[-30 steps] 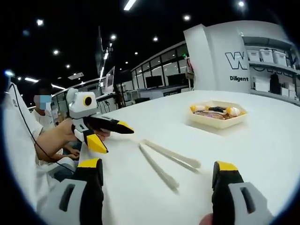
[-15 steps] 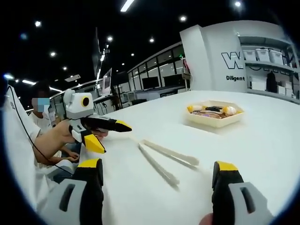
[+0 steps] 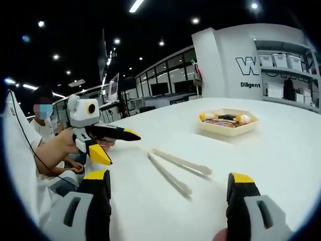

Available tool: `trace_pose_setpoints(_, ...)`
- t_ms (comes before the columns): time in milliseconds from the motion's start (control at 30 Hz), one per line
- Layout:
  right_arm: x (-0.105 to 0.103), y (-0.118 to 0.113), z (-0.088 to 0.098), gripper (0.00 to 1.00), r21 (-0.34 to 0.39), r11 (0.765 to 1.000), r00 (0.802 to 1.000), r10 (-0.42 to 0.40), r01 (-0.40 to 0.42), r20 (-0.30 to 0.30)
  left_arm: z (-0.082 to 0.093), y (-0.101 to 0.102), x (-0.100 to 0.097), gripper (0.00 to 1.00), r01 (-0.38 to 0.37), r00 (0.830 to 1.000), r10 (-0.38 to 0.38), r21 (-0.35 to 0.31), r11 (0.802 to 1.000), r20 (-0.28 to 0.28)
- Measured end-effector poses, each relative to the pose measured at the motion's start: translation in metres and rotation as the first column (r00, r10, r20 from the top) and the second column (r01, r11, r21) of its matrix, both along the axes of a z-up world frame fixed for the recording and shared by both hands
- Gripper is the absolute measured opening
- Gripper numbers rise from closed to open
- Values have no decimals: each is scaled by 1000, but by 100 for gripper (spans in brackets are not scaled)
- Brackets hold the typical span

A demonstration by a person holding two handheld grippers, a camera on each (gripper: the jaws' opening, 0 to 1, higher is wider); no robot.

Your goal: Place the target food into the container with the food tongs after gripping and lifting it, then release it inside without dropping or visibly crushing the food.

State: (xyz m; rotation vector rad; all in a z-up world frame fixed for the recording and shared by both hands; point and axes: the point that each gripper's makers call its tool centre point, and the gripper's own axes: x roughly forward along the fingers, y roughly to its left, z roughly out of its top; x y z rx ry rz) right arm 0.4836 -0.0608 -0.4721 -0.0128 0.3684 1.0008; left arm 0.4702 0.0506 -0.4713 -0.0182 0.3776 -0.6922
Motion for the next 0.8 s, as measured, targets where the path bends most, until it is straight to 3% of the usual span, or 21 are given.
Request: trace_pose_setpoints(800, -5, -1, 1, 94, -31, 999, 999, -32, 33, 12, 2, 2, -1, 94, -52, 999, 52, -50, 997, -2)
